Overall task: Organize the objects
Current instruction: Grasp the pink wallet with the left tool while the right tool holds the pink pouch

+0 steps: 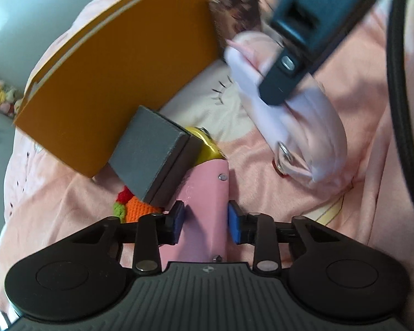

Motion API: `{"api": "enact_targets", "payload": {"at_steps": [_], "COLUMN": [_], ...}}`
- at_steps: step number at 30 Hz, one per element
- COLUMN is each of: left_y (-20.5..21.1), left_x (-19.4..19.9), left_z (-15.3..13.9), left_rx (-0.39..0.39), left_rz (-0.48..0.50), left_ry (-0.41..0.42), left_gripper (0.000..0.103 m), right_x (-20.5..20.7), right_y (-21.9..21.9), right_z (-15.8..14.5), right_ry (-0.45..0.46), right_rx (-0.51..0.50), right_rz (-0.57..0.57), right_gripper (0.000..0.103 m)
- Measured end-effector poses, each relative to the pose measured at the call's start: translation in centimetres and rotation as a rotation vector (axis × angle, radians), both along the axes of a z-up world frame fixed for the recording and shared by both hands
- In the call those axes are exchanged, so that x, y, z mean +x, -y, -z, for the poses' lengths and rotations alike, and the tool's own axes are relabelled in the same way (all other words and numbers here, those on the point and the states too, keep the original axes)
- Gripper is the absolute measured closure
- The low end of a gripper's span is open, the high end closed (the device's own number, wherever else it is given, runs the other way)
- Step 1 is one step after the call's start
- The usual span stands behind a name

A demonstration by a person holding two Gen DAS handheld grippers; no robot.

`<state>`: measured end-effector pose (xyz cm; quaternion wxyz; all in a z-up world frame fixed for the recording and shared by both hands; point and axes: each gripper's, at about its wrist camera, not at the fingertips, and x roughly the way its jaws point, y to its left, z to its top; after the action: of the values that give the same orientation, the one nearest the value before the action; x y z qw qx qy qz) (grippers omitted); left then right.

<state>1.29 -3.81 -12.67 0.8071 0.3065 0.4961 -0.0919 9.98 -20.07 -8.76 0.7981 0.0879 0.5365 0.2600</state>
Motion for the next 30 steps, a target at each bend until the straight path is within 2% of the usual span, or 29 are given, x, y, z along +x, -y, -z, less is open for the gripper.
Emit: {"api": "enact_targets", "payload": {"at_steps": [3, 7, 9, 13, 15, 17, 18, 19, 22, 23, 26, 28, 30], "left_y": [-1.7, -5.5, -7.5, -9.8, -10.3, -11.4, -11.6, -11.6, -10.8, -10.5, -10.0, -9.4, -9.1], "left_x": [0.2, 0.8, 1.0, 1.1, 1.4, 1.5, 1.7, 1.7, 1.5, 1.5, 1.9, 2.4, 2.4], "left_z": [-1.7, -4.0, -4.9, -6.6, -6.4, -6.0, -5.7, -5.3, -4.5, -4.4, -4.4, -4.1, -3.8], "left_rx": [-0.115, -0.346, -0.474, -0.701, -0.820, -0.923, -0.934, -0.911, -0.777, -0.756, -0.760, -0.730, -0.706], "left_rz": [-0.089, -0.260, -0.350, -0.463, -0.507, -0.552, -0.566, -0.582, -0.601, -0.598, -0.571, -0.558, -0.548], "left_ry": [0.015, 0.003, -0.007, -0.010, -0.026, -0.057, -0.070, -0.077, -0.079, -0.079, -0.090, -0.099, -0.102], "left_gripper": [0.072, 0.073, 0.075, 0.076, 0.083, 0.083, 0.084, 0.084, 0.084, 0.084, 0.084, 0.083, 0.081], "right_x": [0.0, 0.0, 0.0, -0.2, -0.4, -0.5, -0.4, -0.3, 0.0, 0.1, 0.1, 0.1, 0.0], "right_y": [0.2, 0.0, 0.0, 0.3, 0.2, -0.2, -0.4, -0.6, -0.6, -0.4, -0.4, -0.5, -0.6], "right_z": [0.1, 0.2, 0.1, -1.0, -1.7, -1.9, -1.6, -1.2, -0.1, 0.0, 0.1, 0.1, 0.1], "right_ry": [-0.005, 0.003, 0.010, 0.044, 0.069, 0.079, 0.072, 0.058, 0.015, 0.009, 0.005, 0.006, 0.008], "right_rx": [0.003, 0.005, 0.007, 0.011, 0.017, 0.002, -0.011, -0.019, -0.030, -0.028, -0.024, -0.028, -0.035], "right_rz": [0.010, 0.006, 0.002, -0.014, -0.032, -0.055, -0.059, -0.060, -0.046, -0.039, -0.035, -0.038, -0.041], "right_gripper": [0.063, 0.066, 0.073, 0.077, 0.077, 0.077, 0.076, 0.076, 0.073, 0.072, 0.069, 0.068, 0.062]}}
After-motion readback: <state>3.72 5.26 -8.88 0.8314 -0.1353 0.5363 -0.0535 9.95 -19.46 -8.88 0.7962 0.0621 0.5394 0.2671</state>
